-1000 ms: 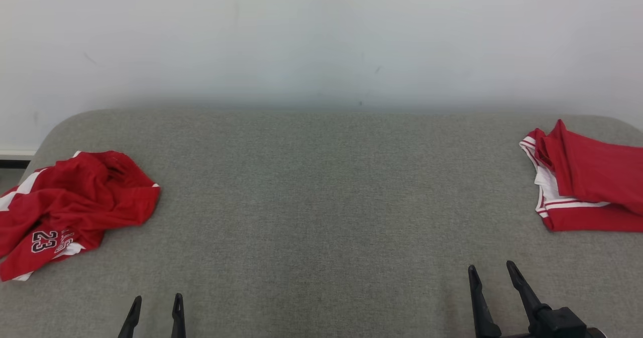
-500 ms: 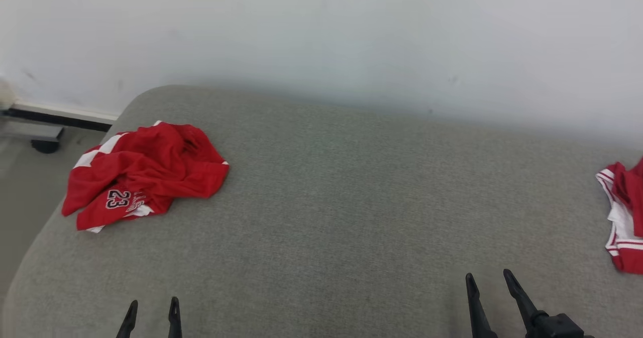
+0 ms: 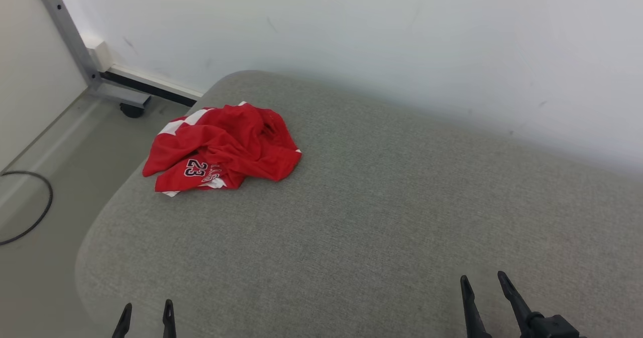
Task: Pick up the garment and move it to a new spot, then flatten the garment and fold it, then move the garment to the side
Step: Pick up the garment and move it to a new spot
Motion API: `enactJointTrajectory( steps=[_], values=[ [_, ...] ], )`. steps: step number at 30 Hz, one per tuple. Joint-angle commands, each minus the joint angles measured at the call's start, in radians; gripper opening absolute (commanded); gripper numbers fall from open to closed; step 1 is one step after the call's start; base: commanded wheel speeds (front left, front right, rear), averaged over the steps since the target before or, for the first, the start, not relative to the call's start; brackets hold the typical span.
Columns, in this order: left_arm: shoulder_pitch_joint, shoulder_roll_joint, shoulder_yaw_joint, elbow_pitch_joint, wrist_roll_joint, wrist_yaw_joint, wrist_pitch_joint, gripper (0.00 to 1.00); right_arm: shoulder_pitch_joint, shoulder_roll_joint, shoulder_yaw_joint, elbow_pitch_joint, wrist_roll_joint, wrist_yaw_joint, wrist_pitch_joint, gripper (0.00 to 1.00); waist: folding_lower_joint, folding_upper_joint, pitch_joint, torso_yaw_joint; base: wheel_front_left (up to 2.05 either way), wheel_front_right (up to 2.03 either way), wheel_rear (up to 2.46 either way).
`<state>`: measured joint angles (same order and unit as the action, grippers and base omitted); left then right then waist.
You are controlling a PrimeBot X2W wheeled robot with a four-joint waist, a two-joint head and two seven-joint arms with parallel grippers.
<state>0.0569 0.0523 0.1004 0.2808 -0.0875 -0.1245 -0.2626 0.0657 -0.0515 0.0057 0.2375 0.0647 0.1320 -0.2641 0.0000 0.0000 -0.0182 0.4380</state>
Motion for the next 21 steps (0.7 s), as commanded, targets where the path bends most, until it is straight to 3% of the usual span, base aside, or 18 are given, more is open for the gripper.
enactJointTrajectory(
  steps=[1,21],
  values=[
    [0.002,0.002,0.002,0.002,0.010,-0.005,-0.003,1.00,0.009,0.002,0.002,0.000,0.007,-0.002,0.000,1.00,0.0000,0.0000,-0.004,0.043,0.00,0.00,0.00],
    [-0.038,0.001,0.049,0.008,-0.022,-0.007,-0.003,1.00,-0.020,0.002,0.026,0.002,-0.012,-0.002,0.000,1.00,0.0000,0.0000,0.022,0.049,0.00,0.00,0.00]
  ],
)
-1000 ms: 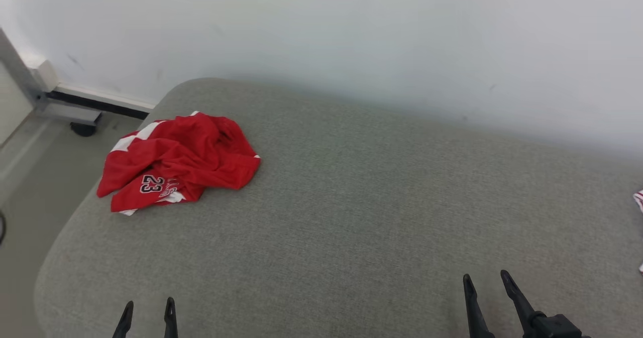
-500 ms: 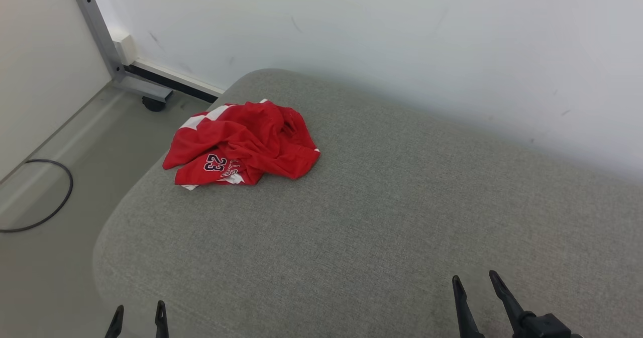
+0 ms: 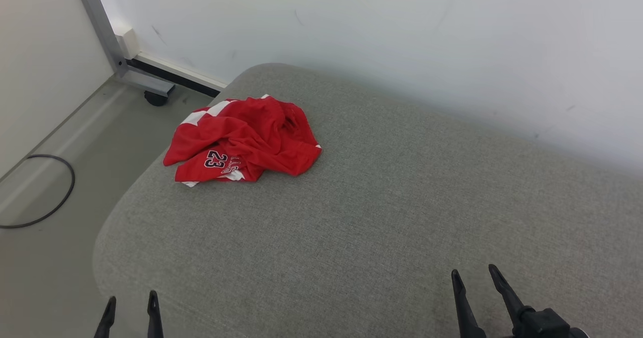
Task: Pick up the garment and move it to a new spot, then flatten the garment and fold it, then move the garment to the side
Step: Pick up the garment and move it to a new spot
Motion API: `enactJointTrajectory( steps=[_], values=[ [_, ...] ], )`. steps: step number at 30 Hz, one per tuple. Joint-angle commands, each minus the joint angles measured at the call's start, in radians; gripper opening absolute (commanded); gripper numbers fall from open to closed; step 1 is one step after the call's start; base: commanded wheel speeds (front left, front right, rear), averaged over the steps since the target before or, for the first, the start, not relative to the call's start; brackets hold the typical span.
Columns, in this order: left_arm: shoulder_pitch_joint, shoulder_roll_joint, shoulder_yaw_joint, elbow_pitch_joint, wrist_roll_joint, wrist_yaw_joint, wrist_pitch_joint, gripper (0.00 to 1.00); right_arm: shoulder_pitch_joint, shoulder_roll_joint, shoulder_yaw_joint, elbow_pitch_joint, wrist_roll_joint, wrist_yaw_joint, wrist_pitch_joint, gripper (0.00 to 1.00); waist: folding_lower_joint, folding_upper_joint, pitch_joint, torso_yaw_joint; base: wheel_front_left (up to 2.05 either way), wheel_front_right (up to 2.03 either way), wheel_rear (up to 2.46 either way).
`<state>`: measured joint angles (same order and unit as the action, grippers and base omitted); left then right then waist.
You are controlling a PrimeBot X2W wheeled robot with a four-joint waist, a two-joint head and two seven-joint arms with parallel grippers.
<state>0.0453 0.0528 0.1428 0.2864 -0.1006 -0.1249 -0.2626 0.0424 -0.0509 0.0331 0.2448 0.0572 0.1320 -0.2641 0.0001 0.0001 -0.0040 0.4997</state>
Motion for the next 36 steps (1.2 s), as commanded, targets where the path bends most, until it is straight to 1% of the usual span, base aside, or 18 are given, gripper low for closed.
enactJointTrajectory(
  steps=[1,7,10,15,21,26,32,34,36],
  values=[
    [-0.027,0.000,0.006,0.002,-0.008,-0.007,-0.003,1.00,0.003,0.001,-0.002,-0.005,-0.004,-0.002,0.000,1.00,-0.0001,-0.0001,0.008,-0.013,0.00,0.00,0.00],
    [-0.140,0.012,0.022,0.014,-0.036,-0.005,-0.003,1.00,-0.036,0.000,0.003,-0.021,-0.026,-0.002,0.000,1.00,-0.0001,-0.0001,0.062,-0.082,0.00,0.00,0.00],
    [-0.227,0.028,0.033,0.033,-0.056,-0.005,-0.003,1.00,-0.059,-0.007,0.013,-0.025,-0.028,-0.002,0.000,1.00,-0.0001,-0.0001,0.095,-0.127,0.00,0.00,0.00],
    [-0.400,0.074,0.057,0.093,-0.091,-0.005,-0.003,1.00,-0.105,-0.013,0.025,-0.040,-0.035,-0.002,0.000,1.00,-0.0001,-0.0001,0.154,-0.203,0.00,0.00,0.00],
    [-0.593,0.159,0.046,0.183,-0.149,-0.004,-0.003,1.00,-0.145,-0.016,0.031,-0.069,-0.040,-0.002,0.000,1.00,-0.0001,-0.0001,0.219,-0.283,0.00,0.00,0.00],
    [-0.736,0.236,0.008,0.270,-0.213,-0.005,0.021,1.00,-0.181,-0.027,0.027,-0.090,-0.043,-0.002,0.000,1.00,-0.0001,-0.0001,0.277,-0.332,0.00,0.00,0.00],
    [-0.859,0.320,-0.051,0.388,-0.289,-0.005,0.091,1.00,-0.216,-0.030,0.009,-0.116,-0.050,-0.002,0.000,1.00,-0.0001,-0.0001,0.344,-0.382,0.00,0.00,0.00],
    [-0.885,0.336,-0.063,0.430,-0.329,-0.005,0.119,1.00,-0.227,-0.028,0.008,-0.124,-0.051,-0.002,0.000,1.00,-0.0001,-0.0001,0.360,-0.397,0.00,0.00,0.00],
    [-0.900,0.369,-0.089,0.470,-0.339,-0.005,0.147,1.00,-0.235,-0.027,0.011,-0.129,-0.052,-0.002,0.000,1.00,-0.0001,-0.0001,0.373,-0.412,0.00,0.00,0.00]
  ],
)
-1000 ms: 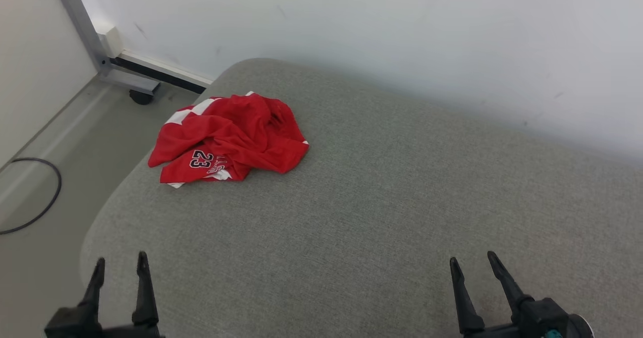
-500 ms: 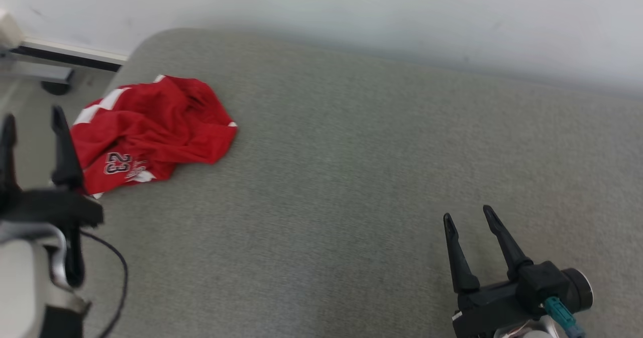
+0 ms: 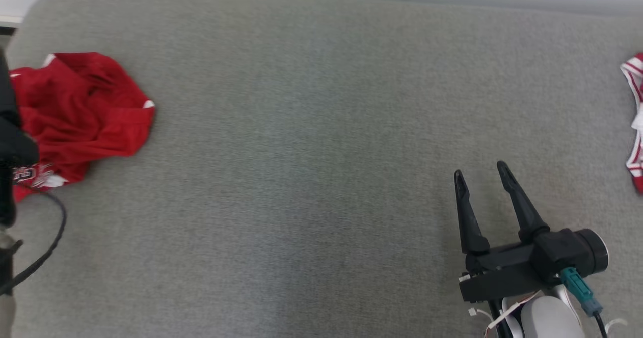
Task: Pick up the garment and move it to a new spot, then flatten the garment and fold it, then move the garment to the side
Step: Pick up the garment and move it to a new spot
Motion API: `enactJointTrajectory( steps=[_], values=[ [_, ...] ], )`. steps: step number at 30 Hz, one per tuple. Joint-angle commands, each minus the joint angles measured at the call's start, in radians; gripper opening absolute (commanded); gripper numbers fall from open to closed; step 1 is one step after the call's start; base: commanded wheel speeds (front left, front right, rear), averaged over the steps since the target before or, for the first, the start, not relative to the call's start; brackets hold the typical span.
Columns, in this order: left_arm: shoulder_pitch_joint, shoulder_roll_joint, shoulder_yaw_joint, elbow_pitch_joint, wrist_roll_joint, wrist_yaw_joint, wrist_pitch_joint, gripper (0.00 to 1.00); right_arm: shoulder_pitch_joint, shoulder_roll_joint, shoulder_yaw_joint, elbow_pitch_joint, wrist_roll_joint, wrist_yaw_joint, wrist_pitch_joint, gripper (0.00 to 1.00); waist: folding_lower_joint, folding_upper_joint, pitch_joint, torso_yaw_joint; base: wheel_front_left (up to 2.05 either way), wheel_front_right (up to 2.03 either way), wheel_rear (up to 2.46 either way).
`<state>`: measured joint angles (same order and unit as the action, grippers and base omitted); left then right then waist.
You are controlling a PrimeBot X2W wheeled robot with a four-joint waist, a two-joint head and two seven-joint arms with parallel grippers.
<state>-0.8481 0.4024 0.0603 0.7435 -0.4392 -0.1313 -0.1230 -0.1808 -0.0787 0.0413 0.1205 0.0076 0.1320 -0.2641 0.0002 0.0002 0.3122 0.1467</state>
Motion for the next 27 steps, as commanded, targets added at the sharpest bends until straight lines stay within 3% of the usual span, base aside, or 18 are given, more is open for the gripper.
enactJointTrajectory(
  steps=[1,10,21,27],
  values=[
    [-0.018,0.024,-0.007,0.030,-0.024,0.002,0.016,1.00,-0.015,0.003,0.005,-0.006,-0.003,-0.002,0.000,1.00,-0.0002,-0.0002,0.062,-0.066,0.00,0.00,0.00],
    [-0.041,0.084,-0.122,0.158,-0.090,0.002,0.139,1.00,-0.024,-0.001,-0.005,-0.013,-0.009,-0.002,0.000,1.00,-0.0002,-0.0002,0.078,-0.087,0.00,0.00,0.00],
    [-0.063,0.133,-0.252,0.312,-0.205,0.002,0.455,1.00,-0.036,-0.006,-0.006,-0.010,-0.008,-0.002,0.000,1.00,-0.0002,-0.0002,0.088,-0.106,0.00,0.00,0.00],
    [-0.091,0.138,-0.262,0.361,-0.202,0.003,0.478,1.00,-0.035,-0.003,-0.006,-0.008,-0.009,-0.002,0.000,1.00,-0.0002,-0.0002,0.086,-0.115,0.00,0.00,0.00]
  ],
)
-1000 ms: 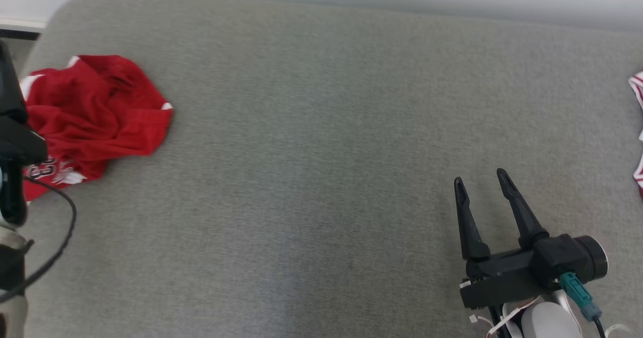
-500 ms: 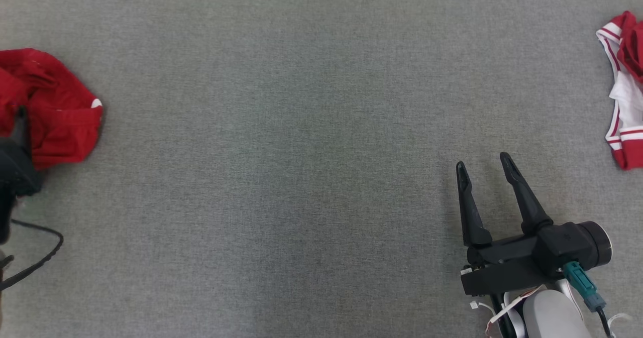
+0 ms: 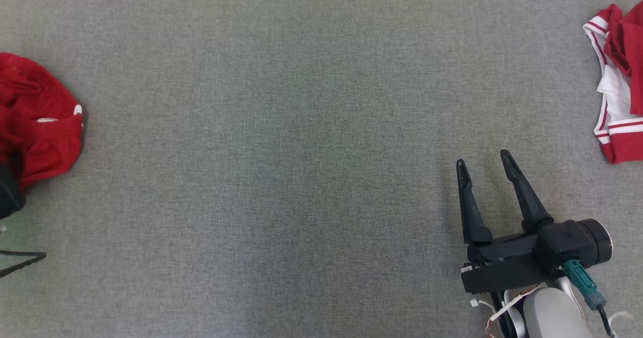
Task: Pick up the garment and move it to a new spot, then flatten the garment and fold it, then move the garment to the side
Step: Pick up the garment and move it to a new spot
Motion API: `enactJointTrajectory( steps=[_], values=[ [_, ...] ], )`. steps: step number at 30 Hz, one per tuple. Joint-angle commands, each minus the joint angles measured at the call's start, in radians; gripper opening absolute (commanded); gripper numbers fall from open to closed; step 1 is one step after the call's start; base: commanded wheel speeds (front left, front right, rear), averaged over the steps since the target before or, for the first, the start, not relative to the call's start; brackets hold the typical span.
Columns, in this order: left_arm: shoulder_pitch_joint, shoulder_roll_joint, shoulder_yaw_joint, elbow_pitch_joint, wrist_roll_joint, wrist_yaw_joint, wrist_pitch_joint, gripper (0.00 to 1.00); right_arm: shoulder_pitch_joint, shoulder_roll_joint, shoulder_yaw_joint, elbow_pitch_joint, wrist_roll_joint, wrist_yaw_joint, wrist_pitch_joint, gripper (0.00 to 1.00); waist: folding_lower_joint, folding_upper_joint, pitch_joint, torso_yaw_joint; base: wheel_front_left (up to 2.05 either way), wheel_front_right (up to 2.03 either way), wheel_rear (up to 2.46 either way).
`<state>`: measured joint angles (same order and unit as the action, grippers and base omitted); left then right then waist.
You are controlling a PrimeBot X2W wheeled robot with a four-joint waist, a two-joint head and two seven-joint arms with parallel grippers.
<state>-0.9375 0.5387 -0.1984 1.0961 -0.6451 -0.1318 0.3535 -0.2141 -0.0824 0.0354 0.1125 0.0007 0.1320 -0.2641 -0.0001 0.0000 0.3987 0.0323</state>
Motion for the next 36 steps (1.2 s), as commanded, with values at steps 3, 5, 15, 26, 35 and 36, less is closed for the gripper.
enactJointTrajectory(
  steps=[3,5,15,26,35,36],
  values=[
    [-0.008,0.008,-0.005,0.012,0.017,0.019,-0.052,0.00,-0.004,-0.001,-0.001,0.001,-0.002,-0.002,0.000,1.00,0.0001,0.0000,-0.001,-0.006,0.00,0.00,0.00],
    [-0.010,0.007,-0.007,0.018,0.023,0.031,-0.116,0.00,-0.003,-0.003,-0.006,0.004,-0.001,-0.002,0.000,1.00,0.0001,0.0000,-0.006,-0.007,0.00,0.00,0.00],
    [-0.060,0.011,-0.019,-0.027,0.049,0.019,-0.371,0.00,0.023,-0.002,-0.010,0.015,-0.005,-0.002,0.000,1.00,0.0001,0.0000,-0.064,0.020,0.00,0.00,0.00],
    [-0.168,0.035,-0.109,-0.178,0.147,0.009,-0.524,0.00,0.047,0.007,-0.002,0.027,0.010,-0.002,0.000,1.00,0.0001,0.0000,-0.138,0.019,0.00,0.00,0.00],
    [-0.238,0.013,-0.159,-0.445,0.168,0.015,-0.504,0.00,0.063,0.022,0.003,0.035,0.021,-0.002,0.000,1.00,0.0001,0.0000,-0.182,-0.039,0.00,0.00,0.00],
    [-0.236,0.007,-0.162,-0.477,0.164,0.018,-0.495,0.00,0.063,0.023,0.004,0.035,0.023,-0.002,0.000,1.00,0.0001,0.0000,-0.186,-0.051,0.00,0.00,0.00]
  ],
)
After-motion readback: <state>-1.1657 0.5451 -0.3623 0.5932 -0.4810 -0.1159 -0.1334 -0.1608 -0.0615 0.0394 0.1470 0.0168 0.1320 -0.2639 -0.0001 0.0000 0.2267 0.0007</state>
